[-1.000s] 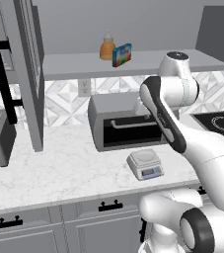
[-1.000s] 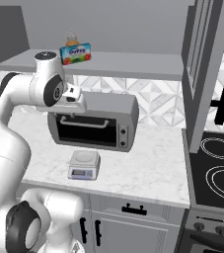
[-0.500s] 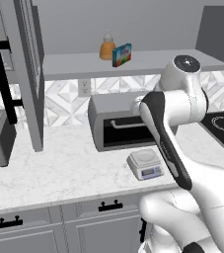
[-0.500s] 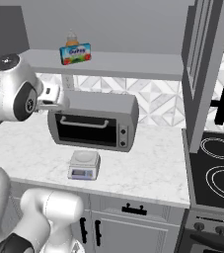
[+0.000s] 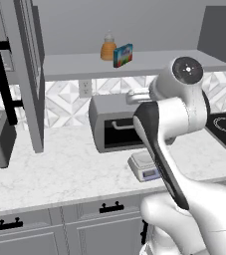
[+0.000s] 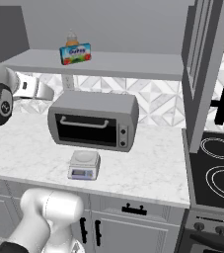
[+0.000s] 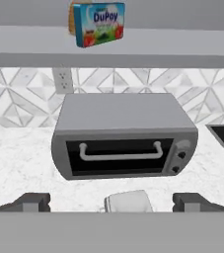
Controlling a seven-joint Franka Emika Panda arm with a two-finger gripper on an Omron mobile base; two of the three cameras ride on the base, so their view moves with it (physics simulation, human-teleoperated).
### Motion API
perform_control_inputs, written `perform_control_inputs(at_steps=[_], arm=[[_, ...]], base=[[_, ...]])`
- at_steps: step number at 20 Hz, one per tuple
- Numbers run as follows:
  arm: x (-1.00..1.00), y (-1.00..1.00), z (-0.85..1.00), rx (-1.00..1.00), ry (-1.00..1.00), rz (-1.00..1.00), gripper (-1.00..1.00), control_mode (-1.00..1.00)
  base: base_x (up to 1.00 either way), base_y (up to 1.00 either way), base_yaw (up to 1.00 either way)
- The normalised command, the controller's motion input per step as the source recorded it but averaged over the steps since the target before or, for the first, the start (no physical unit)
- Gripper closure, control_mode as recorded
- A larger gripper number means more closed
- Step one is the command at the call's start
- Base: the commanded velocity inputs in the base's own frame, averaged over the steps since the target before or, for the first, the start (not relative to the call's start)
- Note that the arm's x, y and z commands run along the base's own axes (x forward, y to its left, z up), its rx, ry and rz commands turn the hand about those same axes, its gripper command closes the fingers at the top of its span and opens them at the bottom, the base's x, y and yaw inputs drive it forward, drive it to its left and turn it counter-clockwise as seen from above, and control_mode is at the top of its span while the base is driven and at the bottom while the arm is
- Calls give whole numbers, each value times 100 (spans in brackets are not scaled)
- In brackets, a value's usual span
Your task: Pick the boxed food and place it on the digital scale for weighing, and close the cabinet.
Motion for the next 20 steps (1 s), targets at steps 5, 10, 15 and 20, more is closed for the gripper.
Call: perform_control_inputs(at_steps=[5,10,15,20], arm=[[0,1,44,-6,-19,-7,-100,-100],[0,0,53,0,-3,-4,-100,-100],[14,0,21,1,0,0,-100,-100],[21,0,15,1,0,0,-100,-100]], base=[[0,0,0],[0,0,0],[0,0,0],[0,0,0]])
